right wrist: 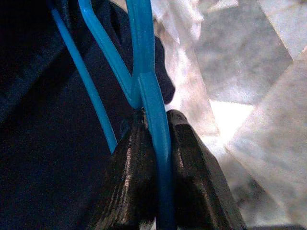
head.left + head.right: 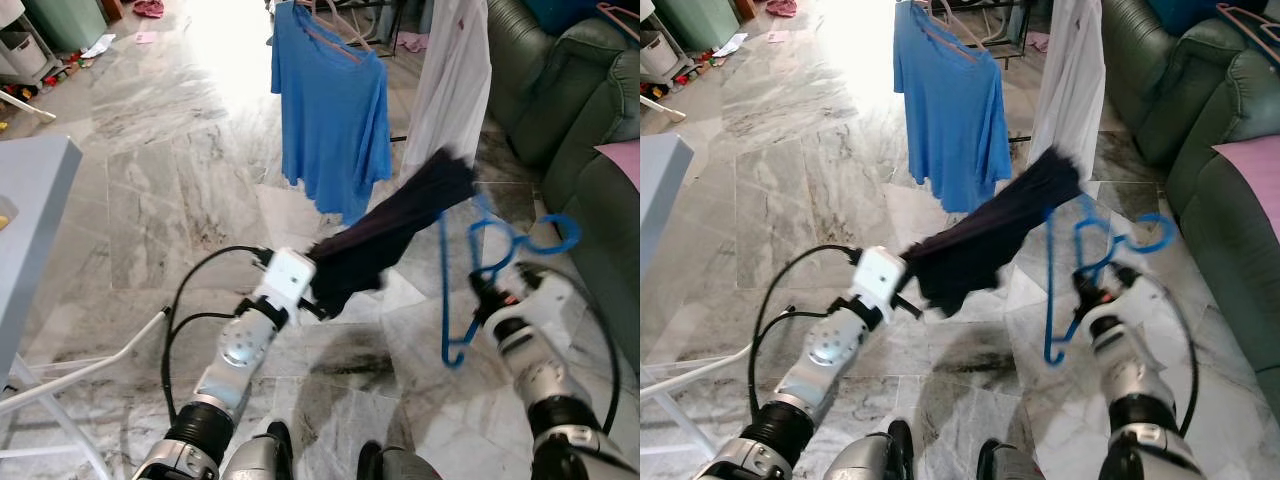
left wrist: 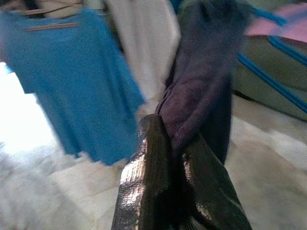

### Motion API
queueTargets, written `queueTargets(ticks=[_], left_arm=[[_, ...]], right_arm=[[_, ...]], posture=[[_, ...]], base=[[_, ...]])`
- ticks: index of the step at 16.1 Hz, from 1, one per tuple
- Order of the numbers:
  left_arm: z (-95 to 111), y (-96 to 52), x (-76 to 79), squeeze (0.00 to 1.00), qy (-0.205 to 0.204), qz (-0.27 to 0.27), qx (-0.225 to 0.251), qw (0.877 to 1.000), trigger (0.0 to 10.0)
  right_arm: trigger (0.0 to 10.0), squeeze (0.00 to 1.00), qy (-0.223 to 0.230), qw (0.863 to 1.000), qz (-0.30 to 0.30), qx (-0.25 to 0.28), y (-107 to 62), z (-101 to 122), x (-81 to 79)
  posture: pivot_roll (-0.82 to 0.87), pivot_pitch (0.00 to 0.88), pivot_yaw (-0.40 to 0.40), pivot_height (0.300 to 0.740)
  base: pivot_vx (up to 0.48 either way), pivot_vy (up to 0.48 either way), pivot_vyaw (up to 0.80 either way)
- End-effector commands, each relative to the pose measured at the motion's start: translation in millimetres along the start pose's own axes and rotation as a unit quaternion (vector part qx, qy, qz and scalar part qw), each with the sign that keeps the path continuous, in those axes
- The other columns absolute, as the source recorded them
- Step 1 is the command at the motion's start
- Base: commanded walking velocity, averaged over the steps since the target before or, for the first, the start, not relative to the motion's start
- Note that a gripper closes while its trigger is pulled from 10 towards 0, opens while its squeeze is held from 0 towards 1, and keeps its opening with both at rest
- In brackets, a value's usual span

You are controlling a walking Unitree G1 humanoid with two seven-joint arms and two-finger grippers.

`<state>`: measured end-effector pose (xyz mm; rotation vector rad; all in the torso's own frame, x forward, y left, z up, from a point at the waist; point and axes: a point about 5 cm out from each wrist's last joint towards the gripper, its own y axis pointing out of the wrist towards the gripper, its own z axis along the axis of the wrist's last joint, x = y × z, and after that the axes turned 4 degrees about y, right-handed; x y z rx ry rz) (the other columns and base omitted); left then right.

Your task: Hang hanger

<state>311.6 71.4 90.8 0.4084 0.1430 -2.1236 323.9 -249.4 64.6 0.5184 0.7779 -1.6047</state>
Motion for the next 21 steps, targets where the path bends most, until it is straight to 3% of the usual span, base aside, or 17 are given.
queueTargets(ticks=[1, 3, 4, 5, 6, 7, 8, 11, 14, 15, 16, 17, 18, 19, 20, 21], left_arm=[[-31, -21.6, 2.1, 0.0, 0.001, -0.001, -0.062, 0.998, 10.0], [-39, -22.0, 9.4, 0.0, 0.014, -0.009, -0.088, 0.996, 10.0], [-42, -20.6, 11.2, 0.0, 0.016, -0.007, -0.101, 0.995, 10.0], [-45, -20.2, 13.8, 0.0, 0.019, -0.011, -0.113, 0.993, 10.0], [-50, -21.5, 19.0, 0.0, 0.025, -0.022, -0.128, 0.991, 10.0], [-52, -22.4, 21.5, 0.0, 0.026, -0.029, -0.131, 0.991, 10.0], [-55, -23.6, 25.3, 0.0, 0.029, -0.04, -0.135, 0.99, 10.0], [-58, -23.3, 29.4, 0.0, 0.043, -0.051, -0.145, 0.987, 10.0], [-51, -18.9, 38.6, 0.0, 0.045, -0.085, -0.12, 0.988, 10.0], [-46, -15.4, 45.3, 0.0, 0.034, -0.099, -0.104, 0.989, 10.0], [-42, -12.8, 47.8, 0.0, 0.031, -0.104, -0.094, 0.99, 10.0], [-40, -11.6, 48.5, 0.0, 0.03, -0.106, -0.089, 0.99, 10.0], [-34, -7.9, 48.6, 0.0, 0.032, -0.108, -0.073, 0.991, 10.0], [-32, -6.5, 47.8, 0.0, 0.038, -0.108, -0.066, 0.991, 10.0], [-28, -5.1, 45.0, 0.0, 0.051, -0.103, -0.055, 0.992, 10.0], [-27, -4.4, 43.2, 0.0, 0.051, -0.099, -0.051, 0.992, 10.0]], right_arm=[[10.0, 0.0, 0.052, 0.994, 0.008, 0.096, 0.9, 46, -7.5], [10.0, 0.0, -0.033, 0.992, 0.115, 0.034, 3.5, 25, -46.6], [10.0, 0.0, -0.031, 0.99, 0.138, 0.027, 2.6, 18, -58.9], [10.0, 0.0, 0.01, 0.989, 0.143, 0.038, 3.3, 18, -68.0], [10.0, 0.0, 0.084, 0.984, 0.152, 0.051, 4.6, 22, -82.6], [10.0, 0.0, 0.087, 0.982, 0.161, 0.045, 4.1, 19, -93.1], [10.0, 0.0, 0.084, 0.977, 0.197, 0.019, -0.4, 9, -116.7], [10.0, 0.0, 0.097, 0.963, 0.251, -0.004, -11.4, -4, -148.8], [10.0, 0.0, 0.125, 0.962, 0.243, 0.021, -9.0, 1, -155.5], [10.0, 0.0, 0.068, 0.967, 0.246, 0.025, -7.9, 1, -157.2], [10.0, 0.0, -0.005, 0.966, 0.259, 0.017, -9.0, -5, -161.4], [10.0, 0.0, -0.049, 0.963, 0.265, 0.013, -9.5, -8, -163.3], [10.0, 0.0, -0.192, 0.946, 0.261, 0.008, -7.9, -19, -161.0], [10.0, 0.0, -0.234, 0.94, 0.249, -0.008, -6.0, -24, -155.4], [10.0, 0.0, -0.257, 0.944, 0.207, 0.001, -1.3, -22, -143.5], [10.0, 0.0, -0.245, 0.95, 0.193, 0.009, -0.2, -18, -138.7]], posture=[[-0.11, 0.194, 0.058, 0.74], [-0.11, 0.193, 0.052, 0.74], [-0.11, 0.193, 0.052, 0.74], [-0.11, 0.193, 0.052, 0.74], [-0.11, 0.193, 0.049, 0.74], [-0.11, 0.193, 0.049, 0.74], [-0.12, 0.195, 0.055, 0.74], [-0.12, 0.197, 0.056, 0.74], [-0.13, 0.201, 0.053, 0.74], [-0.13, 0.201, 0.051, 0.74], [-0.13, 0.202, 0.048, 0.74], [-0.13, 0.202, 0.048, 0.74], [-0.13, 0.201, 0.046, 0.74], [-0.13, 0.202, 0.042, 0.74], [-0.13, 0.203, 0.039, 0.74], [-0.13, 0.204, 0.036, 0.74]], base=[[0.0, 0.0, 0.0], [0.0, 0.0, 0.0], [0.0, 0.0, 0.0], [0.0, 0.0, 0.0], [0.0, 0.0, 0.0], [0.0, 0.0, 0.0], [0.0, 0.0, 0.0], [0.0, 0.0, 0.0], [0.0, 0.0, 0.0], [0.0, 0.0, 0.0], [0.0, 0.0, 0.0], [0.0, 0.0, 0.0], [0.0, 0.0, 0.0], [0.0, 0.0, 0.0], [0.0, 0.0, 0.0], [0.0, 0.0, 0.0]])
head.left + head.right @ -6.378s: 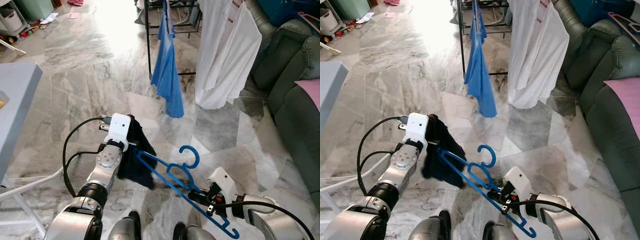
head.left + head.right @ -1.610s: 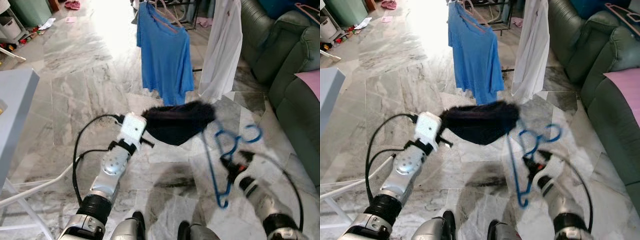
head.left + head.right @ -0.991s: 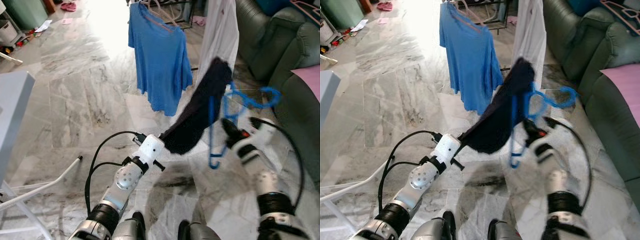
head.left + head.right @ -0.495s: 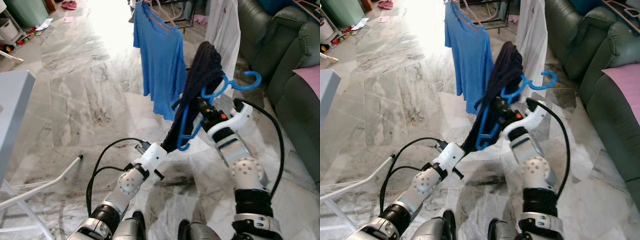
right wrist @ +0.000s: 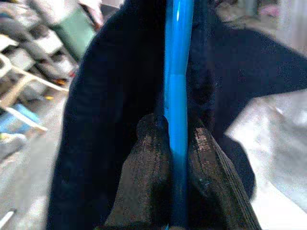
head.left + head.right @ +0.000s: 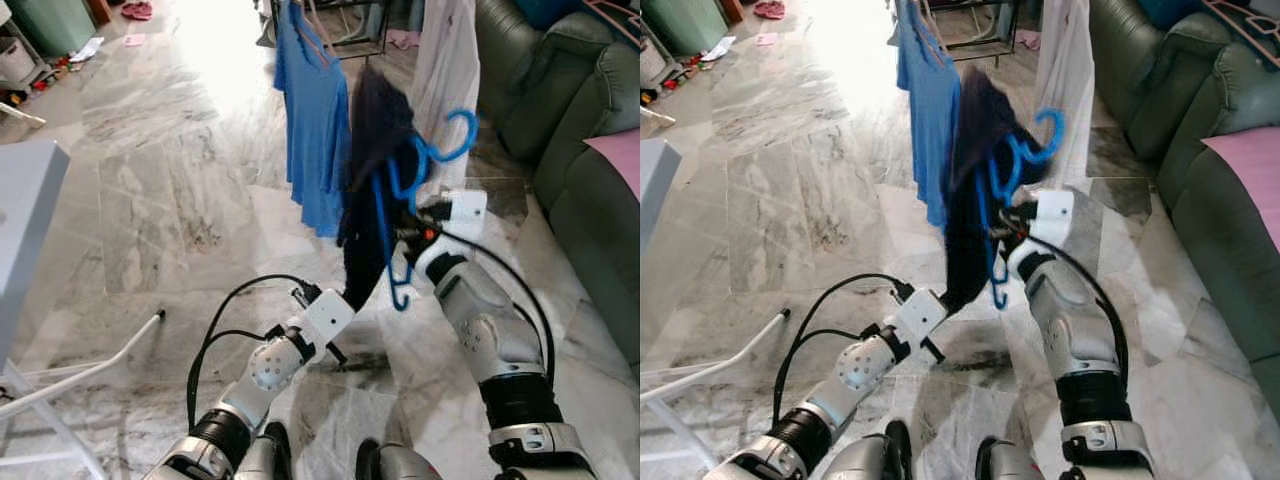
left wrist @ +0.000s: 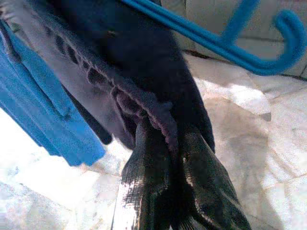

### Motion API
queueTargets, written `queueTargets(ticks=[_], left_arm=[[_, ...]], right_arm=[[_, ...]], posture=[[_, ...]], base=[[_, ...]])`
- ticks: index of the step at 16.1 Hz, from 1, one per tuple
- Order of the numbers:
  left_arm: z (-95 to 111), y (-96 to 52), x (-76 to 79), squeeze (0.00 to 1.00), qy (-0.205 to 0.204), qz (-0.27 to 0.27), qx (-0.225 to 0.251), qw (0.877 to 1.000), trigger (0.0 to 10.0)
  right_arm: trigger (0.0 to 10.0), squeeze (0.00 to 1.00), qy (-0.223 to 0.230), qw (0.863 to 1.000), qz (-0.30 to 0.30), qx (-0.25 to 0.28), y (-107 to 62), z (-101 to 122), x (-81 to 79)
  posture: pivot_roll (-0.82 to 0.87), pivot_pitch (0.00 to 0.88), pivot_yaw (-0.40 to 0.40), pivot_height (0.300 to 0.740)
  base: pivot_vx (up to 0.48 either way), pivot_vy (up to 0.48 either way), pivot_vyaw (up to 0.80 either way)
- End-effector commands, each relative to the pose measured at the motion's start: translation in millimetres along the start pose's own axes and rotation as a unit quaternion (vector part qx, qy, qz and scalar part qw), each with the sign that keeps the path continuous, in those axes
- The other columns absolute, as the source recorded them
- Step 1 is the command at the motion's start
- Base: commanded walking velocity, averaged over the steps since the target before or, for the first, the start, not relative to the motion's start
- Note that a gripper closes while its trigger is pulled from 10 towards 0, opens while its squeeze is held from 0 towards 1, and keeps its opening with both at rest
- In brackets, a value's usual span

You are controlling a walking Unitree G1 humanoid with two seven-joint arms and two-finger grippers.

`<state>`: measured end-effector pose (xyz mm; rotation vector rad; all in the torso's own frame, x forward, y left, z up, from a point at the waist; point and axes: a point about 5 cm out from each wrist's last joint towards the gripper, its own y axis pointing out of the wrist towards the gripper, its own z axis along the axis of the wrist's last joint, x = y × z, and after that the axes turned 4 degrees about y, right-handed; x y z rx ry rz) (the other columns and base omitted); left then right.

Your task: Hang hanger

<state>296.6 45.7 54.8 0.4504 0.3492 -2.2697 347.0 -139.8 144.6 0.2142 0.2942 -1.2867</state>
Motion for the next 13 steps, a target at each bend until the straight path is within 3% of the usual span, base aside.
queueTargets(ticks=[1, 3, 6, 8, 11, 13], left_arm=[[-1, -3.2, 1.4, 0.0, 0.004, -0.003, 0.002, 1.0, 10.0], [5, -2.9, 1.6, 0.0, 0.004, -0.014, 0.024, 1.0, 10.0], [13, -2.3, 1.8, 0.0, 0.041, -0.018, 0.046, 0.998, 10.0], [19, -3.2, -2.6, 0.0, 0.074, 0.011, 0.068, 0.995, 10.0], [29, -1.8, -16.9, 0.0, 0.081, 0.051, 0.096, 0.991, 10.0], [33, -3.4, -19.6, 0.0, 0.081, 0.059, 0.116, 0.988, 10.0]], right_arm=[[10.0, 0.0, -0.009, 0.999, -0.027, 0.033, -1.5, 9, 7.5], [10.0, 0.0, 0.027, 0.997, -0.065, 0.025, -2.4, 4, 22.2], [10.0, 0.0, 0.068, 0.996, -0.05, -0.023, 0.1, -9, 19.1], [10.0, 0.0, 0.141, 0.986, -0.048, -0.072, -1.2, -23, 18.9], [10.0, 0.0, 0.219, 0.972, -0.033, -0.075, -5.2, -29, 15.5], [10.0, 0.0, 0.29, 0.953, -0.063, -0.058, -6.1, -27, 26.6]], posture=[[-0.13, 0.204, 0.036, 0.74], [-0.13, 0.205, 0.035, 0.74], [-0.13, 0.207, 0.038, 0.74], [-0.13, 0.207, 0.039, 0.74], [-0.13, 0.207, 0.034, 0.74], [-0.13, 0.207, 0.035, 0.74]], base=[[0.0, 0.0, 0.0], [0.0, 0.0, 0.0], [0.0, 0.0, 0.0], [0.0, 0.0, 0.0], [0.0, 0.0, 0.0], [0.0, 0.0, 0.0]])
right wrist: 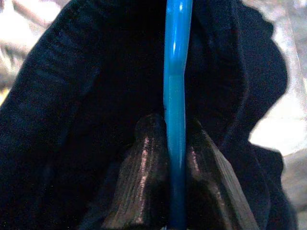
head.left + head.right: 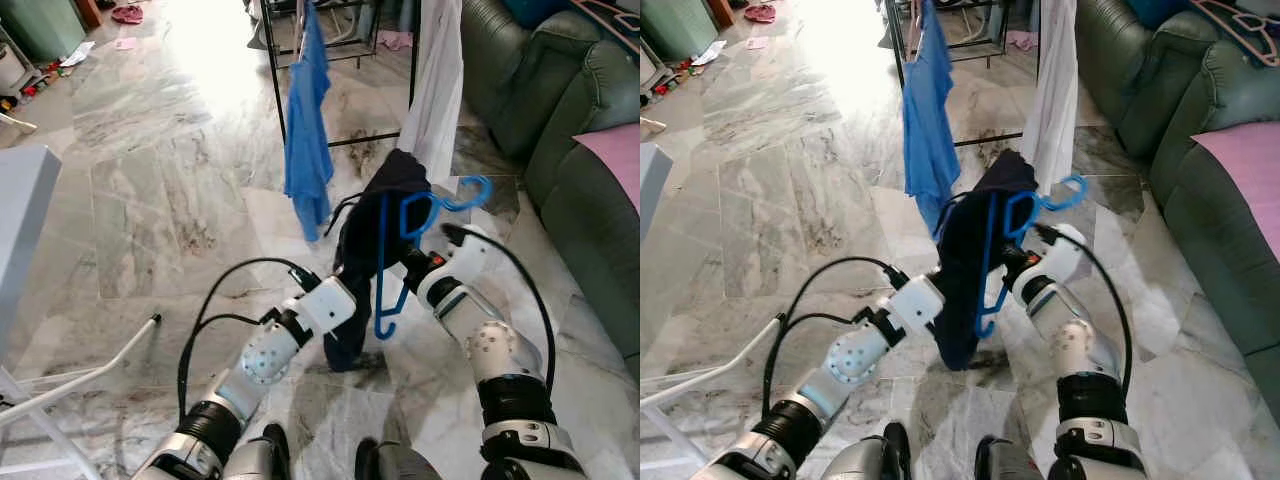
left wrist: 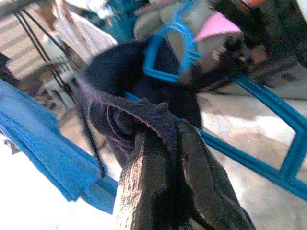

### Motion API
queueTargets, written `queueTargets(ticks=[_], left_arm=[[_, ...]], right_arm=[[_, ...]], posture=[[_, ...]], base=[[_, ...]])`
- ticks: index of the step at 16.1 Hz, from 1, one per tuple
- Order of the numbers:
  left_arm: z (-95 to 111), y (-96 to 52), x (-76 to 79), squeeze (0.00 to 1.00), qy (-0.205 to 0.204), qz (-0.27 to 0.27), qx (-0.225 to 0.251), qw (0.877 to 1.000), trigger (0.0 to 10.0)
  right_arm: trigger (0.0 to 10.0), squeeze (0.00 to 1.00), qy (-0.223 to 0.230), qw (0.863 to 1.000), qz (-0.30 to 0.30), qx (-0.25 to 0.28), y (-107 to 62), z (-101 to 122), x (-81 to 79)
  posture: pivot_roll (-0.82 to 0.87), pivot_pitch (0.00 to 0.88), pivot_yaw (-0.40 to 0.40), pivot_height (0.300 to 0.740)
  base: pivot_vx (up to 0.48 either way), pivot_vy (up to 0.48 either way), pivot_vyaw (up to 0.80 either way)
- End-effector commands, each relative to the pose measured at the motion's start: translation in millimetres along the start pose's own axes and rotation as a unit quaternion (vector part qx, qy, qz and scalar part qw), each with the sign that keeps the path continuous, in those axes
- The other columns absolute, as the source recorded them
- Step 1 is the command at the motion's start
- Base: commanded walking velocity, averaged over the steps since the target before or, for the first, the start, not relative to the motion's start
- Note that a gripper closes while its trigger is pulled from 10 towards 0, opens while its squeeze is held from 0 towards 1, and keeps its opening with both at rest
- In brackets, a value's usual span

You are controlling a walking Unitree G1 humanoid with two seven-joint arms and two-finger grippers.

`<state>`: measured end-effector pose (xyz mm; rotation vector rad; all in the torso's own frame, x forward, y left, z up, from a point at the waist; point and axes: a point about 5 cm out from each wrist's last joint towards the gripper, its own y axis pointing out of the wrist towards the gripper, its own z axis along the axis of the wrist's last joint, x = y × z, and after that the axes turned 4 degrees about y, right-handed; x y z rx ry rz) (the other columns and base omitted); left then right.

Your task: Hang hanger

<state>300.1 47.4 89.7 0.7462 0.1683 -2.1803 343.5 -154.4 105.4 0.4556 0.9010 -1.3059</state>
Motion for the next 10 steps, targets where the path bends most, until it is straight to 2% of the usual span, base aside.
queueTargets(ticks=[1, 3, 6, 8, 10], left_arm=[[4, -2.0, -1.7, 0.0, 0.0, 0.008, 0.019, 1.0, 10.0], [1, -8.0, 0.4, 0.0, 0.005, 0.001, 0.018, 1.0, 10.0], [-11, -19.0, 7.8, 0.0, 0.006, -0.024, -0.005, 1.0, 10.0], [-20, -25.3, 16.6, 0.0, 0.007, -0.047, -0.029, 0.998, 10.0], [-29, -31.9, 25.4, 0.0, 0.0, -0.066, -0.056, 0.996, 10.0]], right_arm=[[10.0, 0.0, 0.044, 0.999, -0.01, 0.025, 0.0, 13, 3.4], [10.0, 0.0, 0.075, 0.995, -0.021, 0.055, -1.3, 29, 8.1], [10.0, 0.0, 0.082, 0.991, -0.014, 0.102, -3.4, 58, 4.0], [10.0, 0.0, 0.051, 0.991, 0.028, 0.122, -4.4, 72, -10.0], [10.0, 0.0, -0.096, 0.98, 0.087, 0.153, -10.0, 77, -37.2]], posture=[[-0.13, 0.208, 0.035, 0.74], [-0.13, 0.208, 0.035, 0.74], [-0.13, 0.208, 0.032, 0.74], [-0.13, 0.208, 0.032, 0.74], [-0.13, 0.208, 0.031, 0.74]], base=[[0.0, 0.0, 0.0], [0.0, 0.0, 0.0], [0.0, 0.0, 0.0], [0.0, 0.0, 0.0], [0.0, 0.0, 0.0]])
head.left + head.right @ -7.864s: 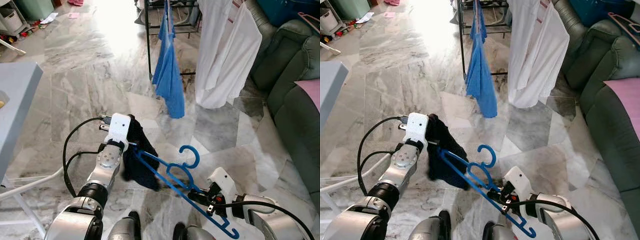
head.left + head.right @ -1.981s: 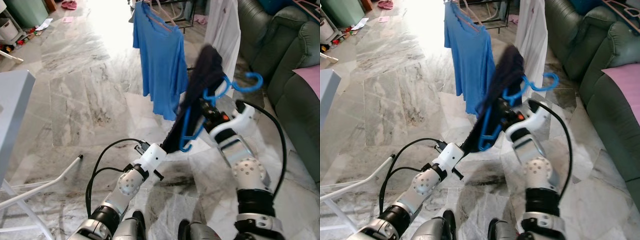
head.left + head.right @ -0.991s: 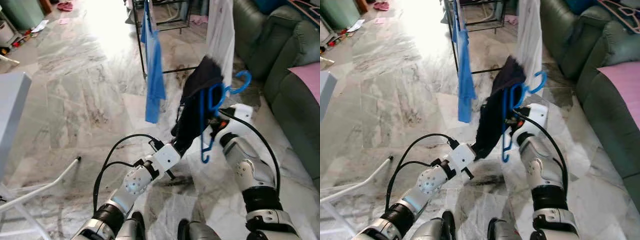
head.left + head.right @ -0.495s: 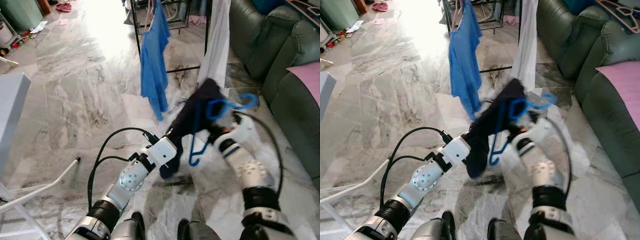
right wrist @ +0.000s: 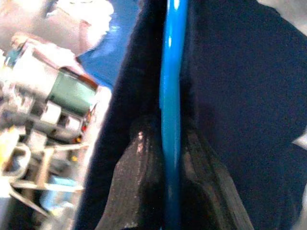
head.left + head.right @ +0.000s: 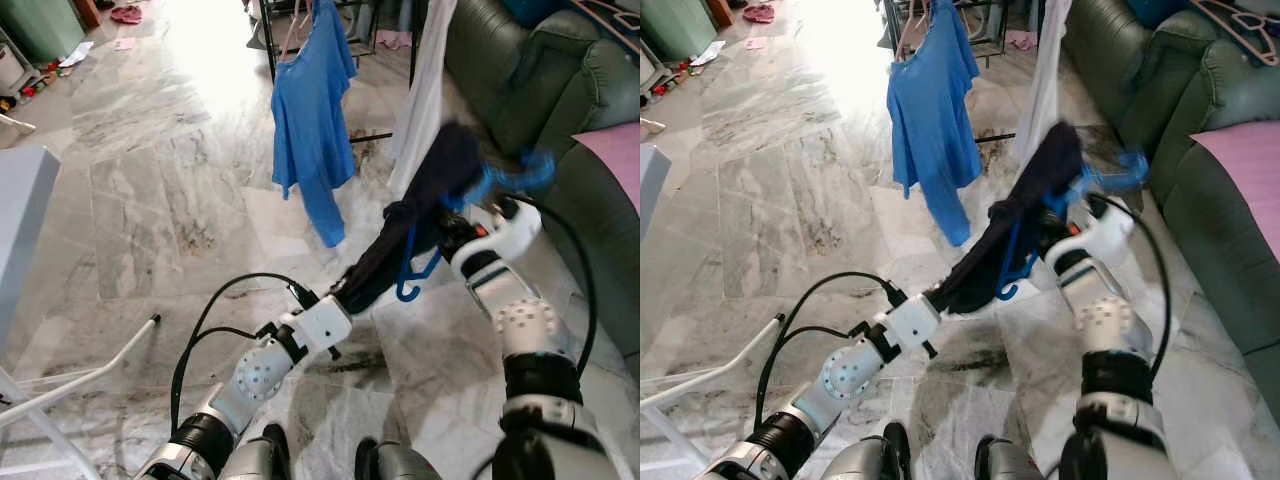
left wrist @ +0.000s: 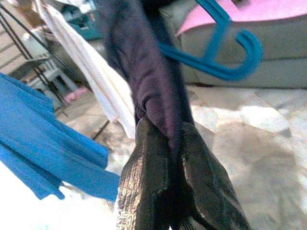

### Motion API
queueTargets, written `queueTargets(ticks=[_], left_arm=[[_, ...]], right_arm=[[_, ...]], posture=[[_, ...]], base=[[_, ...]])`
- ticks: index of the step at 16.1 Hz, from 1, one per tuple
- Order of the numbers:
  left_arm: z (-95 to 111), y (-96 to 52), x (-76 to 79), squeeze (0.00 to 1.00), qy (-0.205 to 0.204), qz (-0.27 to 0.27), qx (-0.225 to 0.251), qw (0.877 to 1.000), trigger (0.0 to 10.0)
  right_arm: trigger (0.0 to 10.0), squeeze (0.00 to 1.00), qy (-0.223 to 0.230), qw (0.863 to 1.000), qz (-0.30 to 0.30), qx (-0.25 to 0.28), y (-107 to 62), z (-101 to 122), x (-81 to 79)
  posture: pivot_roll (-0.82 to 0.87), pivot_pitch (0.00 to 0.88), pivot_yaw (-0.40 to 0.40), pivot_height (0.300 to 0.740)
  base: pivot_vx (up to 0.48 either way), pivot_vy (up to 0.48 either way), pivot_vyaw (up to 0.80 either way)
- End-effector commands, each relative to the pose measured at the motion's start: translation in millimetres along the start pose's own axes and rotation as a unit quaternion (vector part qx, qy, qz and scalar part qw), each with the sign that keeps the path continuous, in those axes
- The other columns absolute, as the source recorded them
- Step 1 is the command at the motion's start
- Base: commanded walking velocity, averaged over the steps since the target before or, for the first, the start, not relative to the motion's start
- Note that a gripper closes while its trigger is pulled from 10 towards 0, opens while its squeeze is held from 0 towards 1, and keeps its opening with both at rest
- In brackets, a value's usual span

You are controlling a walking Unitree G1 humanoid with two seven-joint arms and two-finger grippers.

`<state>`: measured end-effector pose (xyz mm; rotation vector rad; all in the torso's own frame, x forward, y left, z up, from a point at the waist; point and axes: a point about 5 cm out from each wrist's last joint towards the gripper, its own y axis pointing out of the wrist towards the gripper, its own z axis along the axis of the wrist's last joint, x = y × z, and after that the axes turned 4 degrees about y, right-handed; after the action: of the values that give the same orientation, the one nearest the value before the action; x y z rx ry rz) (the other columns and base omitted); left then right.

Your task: Hang hanger

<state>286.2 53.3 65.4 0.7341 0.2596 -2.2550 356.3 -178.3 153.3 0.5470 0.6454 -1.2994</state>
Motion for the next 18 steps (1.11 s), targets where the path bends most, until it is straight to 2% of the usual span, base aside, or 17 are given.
queueTargets(ticks=[1, 2, 3, 7, 10, 12, 14, 17, 18], left_arm=[[-16, -14.3, 12.6, 0.0, -0.011, -0.027, -0.039, 0.999, 10.0], [-18, -14.9, 15.5, 0.0, -0.026, -0.035, -0.047, 0.998, 10.0], [-20, -15.4, 17.6, 1.0, -0.034, -0.037, -0.052, 0.997, 10.0], [-24, -13.7, 25.3, 1.0, -0.038, -0.046, -0.07, 0.996, 10.0], [-27, -12.6, 28.9, 1.0, -0.04, -0.055, -0.082, 0.994, 10.0], [-27, -12.8, 30.5, 1.0, -0.044, -0.06, -0.083, 0.994, 10.0], [-28, -13.2, 29.6, 1.0, -0.045, -0.057, -0.085, 0.994, 10.0], [-32, -17.4, 19.9, 1.0, -0.036, -0.039, -0.087, 0.995, 10.0], [-32, -20.4, 7.3, 1.0, -0.034, -0.022, -0.077, 0.996, 10.0]], right_arm=[[10.0, 0.0, -0.065, 0.994, 0.051, 0.069, -2.0, 28, -20.0], [10.0, 0.0, -0.098, 0.991, 0.061, 0.074, -3.2, 27, -25.0], [10.0, 0.0, -0.13, 0.986, 0.079, 0.067, -4.7, 20, -30.3], [10.0, 0.0, -0.218, 0.965, 0.134, 0.05, -14.8, -1, -44.8], [10.0, 0.0, -0.239, 0.958, 0.15, 0.051, -19.3, -8, -48.8], [10.0, 0.0, -0.27, 0.949, 0.157, 0.042, -21.0, -14, -48.3], [10.0, 0.0, -0.3, 0.939, 0.164, 0.026, -25.7, -22, -43.6], [10.0, 0.0, -0.332, 0.929, 0.166, 0.011, -36.4, -31, -31.5], [10.0, 0.0, -0.344, 0.925, 0.162, -0.001, -43.2, -36, -22.0]], posture=[[-0.13, 0.208, 0.031, 0.74], [-0.13, 0.209, 0.031, 0.74], [-0.13, 0.209, 0.032, 0.74], [-0.14, 0.214, 0.031, 0.74], [-0.14, 0.215, 0.035, 0.74], [-0.15, 0.214, 0.039, 0.74], [-0.15, 0.215, 0.039, 0.74], [-0.14, 0.216, 0.037, 0.74], [-0.14, 0.216, 0.037, 0.74]], base=[[0.0, 0.0, 0.0], [0.0, 0.0, 0.0], [0.0, 0.0, 0.0], [0.0, 0.0, 0.0], [0.0, 0.0, 0.0], [0.0, 0.0, 0.0], [0.0, 0.0, 0.0], [0.0, 0.0, 0.0], [0.0, 0.0, 0.0]])
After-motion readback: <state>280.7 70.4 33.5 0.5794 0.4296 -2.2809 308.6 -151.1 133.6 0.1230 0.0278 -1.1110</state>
